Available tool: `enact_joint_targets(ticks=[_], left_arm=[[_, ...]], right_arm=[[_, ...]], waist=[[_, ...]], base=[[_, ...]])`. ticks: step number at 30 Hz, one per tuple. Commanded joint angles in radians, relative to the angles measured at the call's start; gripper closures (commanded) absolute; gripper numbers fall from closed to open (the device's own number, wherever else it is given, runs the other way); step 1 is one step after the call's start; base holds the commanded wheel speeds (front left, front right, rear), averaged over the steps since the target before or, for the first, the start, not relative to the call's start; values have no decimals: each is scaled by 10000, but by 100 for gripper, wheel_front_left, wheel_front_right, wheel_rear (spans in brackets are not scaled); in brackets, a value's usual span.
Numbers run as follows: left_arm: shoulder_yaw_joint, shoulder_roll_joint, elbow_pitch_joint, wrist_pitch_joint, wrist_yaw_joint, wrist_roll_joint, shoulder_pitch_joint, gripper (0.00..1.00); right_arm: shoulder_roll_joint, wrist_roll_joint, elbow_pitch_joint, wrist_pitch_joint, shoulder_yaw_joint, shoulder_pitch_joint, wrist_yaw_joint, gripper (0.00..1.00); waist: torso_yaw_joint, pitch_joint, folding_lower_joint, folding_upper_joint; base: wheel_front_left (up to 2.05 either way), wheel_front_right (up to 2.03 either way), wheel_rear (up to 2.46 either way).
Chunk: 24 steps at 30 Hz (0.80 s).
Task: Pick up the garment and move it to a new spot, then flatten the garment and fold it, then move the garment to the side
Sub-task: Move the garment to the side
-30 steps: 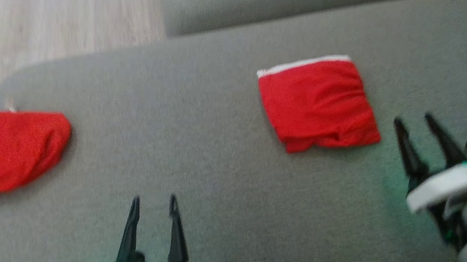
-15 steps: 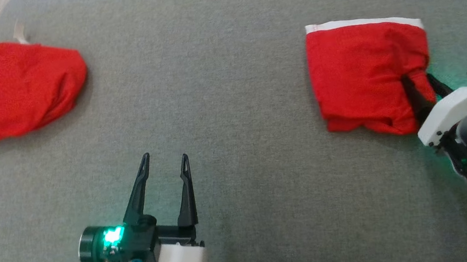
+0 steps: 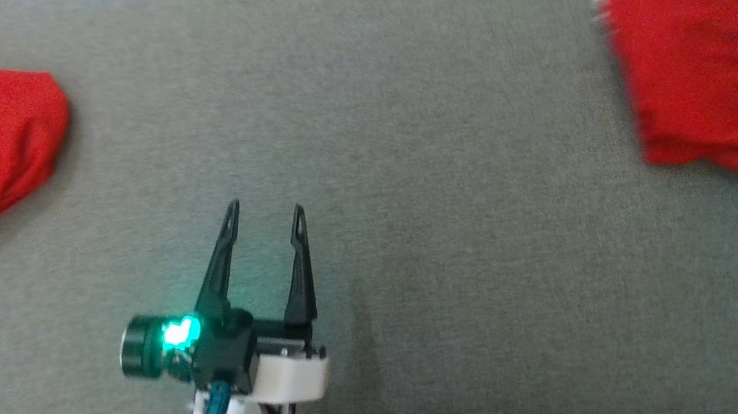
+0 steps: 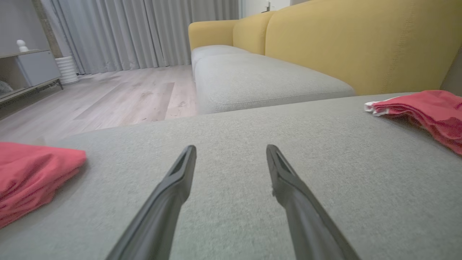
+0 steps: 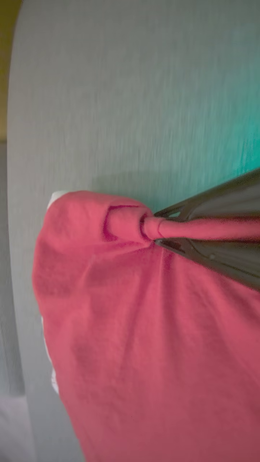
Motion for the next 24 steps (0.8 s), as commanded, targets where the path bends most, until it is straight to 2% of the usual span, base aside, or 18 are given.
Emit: enact_joint_targets(ticks=[1, 4, 5, 6, 8, 9, 13, 14, 15, 16, 21, 24], left_arm=[[203, -4, -352, -51, -64, 135, -369, 0], [126, -4, -427, -51, -157, 243, -727, 0], [126, -4, -427, -51, -157, 243, -727, 0], [54, -4, -474, -51, -205, 304, -960, 0], [-10, -4, -521, -51, -226, 345, -1159, 0], [-10, -4, -521, -51, -226, 345, -1159, 0], [-89, -4, -562, -51, -246, 378, -1428, 0], [-108, -4, -550, -51, -253, 381, -1473, 0], [-127, -3, -534, -51, -266, 383, -1518, 0], [-141, -3, -506, -51, -276, 381, -1560, 0], [-171, -3, -381, -51, -279, 302, -1586, 0], [-115, -3, -259, -51, -232, 183, -1370, 0]], right_arm=[[-774, -127, -105, -86, 149, -50, 62, 100], [-1824, -248, -136, -123, 146, -230, 62, 100], [-1824, -248, -136, -123, 146, -230, 62, 100], [-2454, -374, -167, -151, 49, -374, 62, 100], [-3027, -549, -169, -224, -52, -532, 62, 100], [-3027, -549, -169, -224, -52, -532, 62, 100], [-3859, -1097, -64, -403, -249, -914, 62, 100], [-3978, -1243, -11, -392, -297, -1025, 62, 81], [-4053, -1378, 37, -344, -329, -1129, 62, 53], [-4096, -1510, 94, -262, -348, -1221, 62, 0], [-3864, -2525, 453, -510, -513, -1677, 62, 0], [-3055, -3068, 639, -1052, -612, -1716, 62, 0]], waist=[[-371, 561, 0, 0], [-504, 1067, 0, 0], [-504, 1067, 0, 0], [-556, 1363, 0, 0], [-580, 1599, 0, 0], [-580, 1599, 0, 0], [-591, 1879, 0, 0], [-590, 1904, 0, 0], [-587, 1915, 0, 0], [-576, 1902, 0, 0], [-464, 1364, 0, 0], [-430, 675, 0, 0]], base=[[0, 0, 0], [0, 0, 0], [0, 0, 0], [0, 0, 0], [0, 0, 0], [0, 0, 0], [0, 0, 0], [0, 0, 0], [0, 0, 0], [0, 0, 0], [0, 0, 0], [0, 0, 0]])
